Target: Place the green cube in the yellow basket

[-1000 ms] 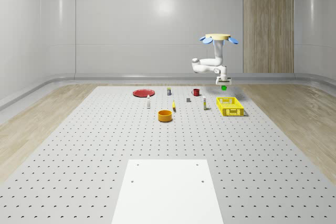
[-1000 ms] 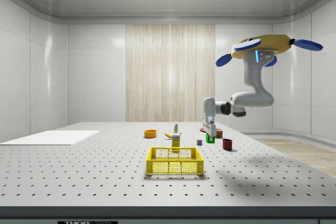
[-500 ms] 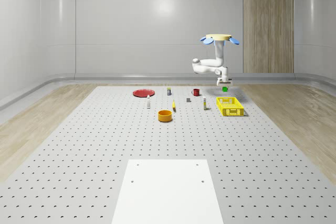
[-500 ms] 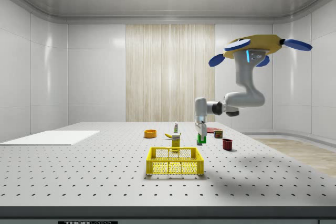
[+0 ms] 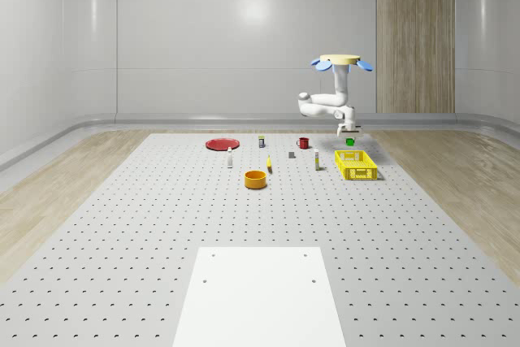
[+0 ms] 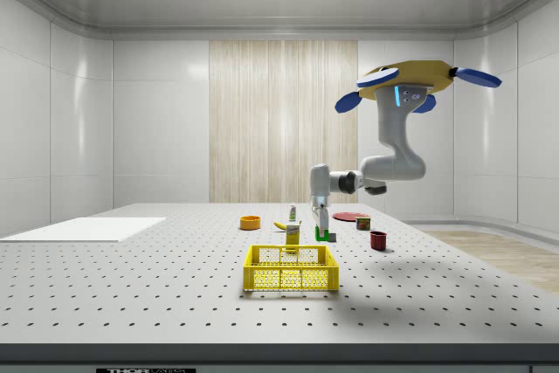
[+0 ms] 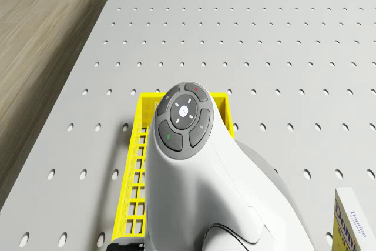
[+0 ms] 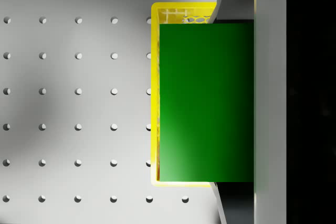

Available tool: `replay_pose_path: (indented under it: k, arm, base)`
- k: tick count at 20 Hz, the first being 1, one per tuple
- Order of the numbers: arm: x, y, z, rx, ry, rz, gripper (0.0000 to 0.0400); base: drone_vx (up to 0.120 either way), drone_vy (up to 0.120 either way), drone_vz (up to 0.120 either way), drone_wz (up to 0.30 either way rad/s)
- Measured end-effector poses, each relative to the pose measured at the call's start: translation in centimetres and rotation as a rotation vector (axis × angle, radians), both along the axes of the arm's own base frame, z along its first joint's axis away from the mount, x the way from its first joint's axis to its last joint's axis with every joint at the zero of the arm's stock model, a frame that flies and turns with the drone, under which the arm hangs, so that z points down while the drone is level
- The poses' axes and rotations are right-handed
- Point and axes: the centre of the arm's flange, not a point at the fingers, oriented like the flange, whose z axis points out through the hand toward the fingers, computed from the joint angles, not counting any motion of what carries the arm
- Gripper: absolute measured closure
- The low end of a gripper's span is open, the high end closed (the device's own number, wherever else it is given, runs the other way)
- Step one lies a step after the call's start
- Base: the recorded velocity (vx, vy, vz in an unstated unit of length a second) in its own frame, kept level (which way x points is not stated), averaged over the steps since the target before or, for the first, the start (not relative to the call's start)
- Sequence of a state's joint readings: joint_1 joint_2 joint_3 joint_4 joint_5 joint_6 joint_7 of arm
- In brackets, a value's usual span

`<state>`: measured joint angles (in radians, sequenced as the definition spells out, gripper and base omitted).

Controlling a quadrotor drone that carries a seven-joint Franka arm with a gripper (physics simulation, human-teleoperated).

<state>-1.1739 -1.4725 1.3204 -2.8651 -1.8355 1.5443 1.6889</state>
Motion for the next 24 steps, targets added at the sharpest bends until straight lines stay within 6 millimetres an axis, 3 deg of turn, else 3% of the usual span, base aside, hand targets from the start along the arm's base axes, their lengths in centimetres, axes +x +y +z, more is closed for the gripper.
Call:
replay_pose_path:
  k: [11, 16, 20, 24]
  arm:
    - [0.0, 0.0, 0.0, 0.000, 0.000, 0.000, 0.0149]
    - [0.0, 0.0, 0.1, 0.000, 0.000, 0.000, 0.0149]
    - [0.0, 0.0, 1.3, 0.000, 0.000, 0.000, 0.0149]
    - [0.0, 0.0, 2.5, 0.000, 0.000, 0.000, 0.0149]
  base:
    - [0.120, 0.000, -0.109, 0.000]
    - [0.096, 0.000, 0.000, 0.000]
    - [0.000, 0.000, 0.000, 0.000]
    - [0.110, 0.000, 0.000, 0.000]
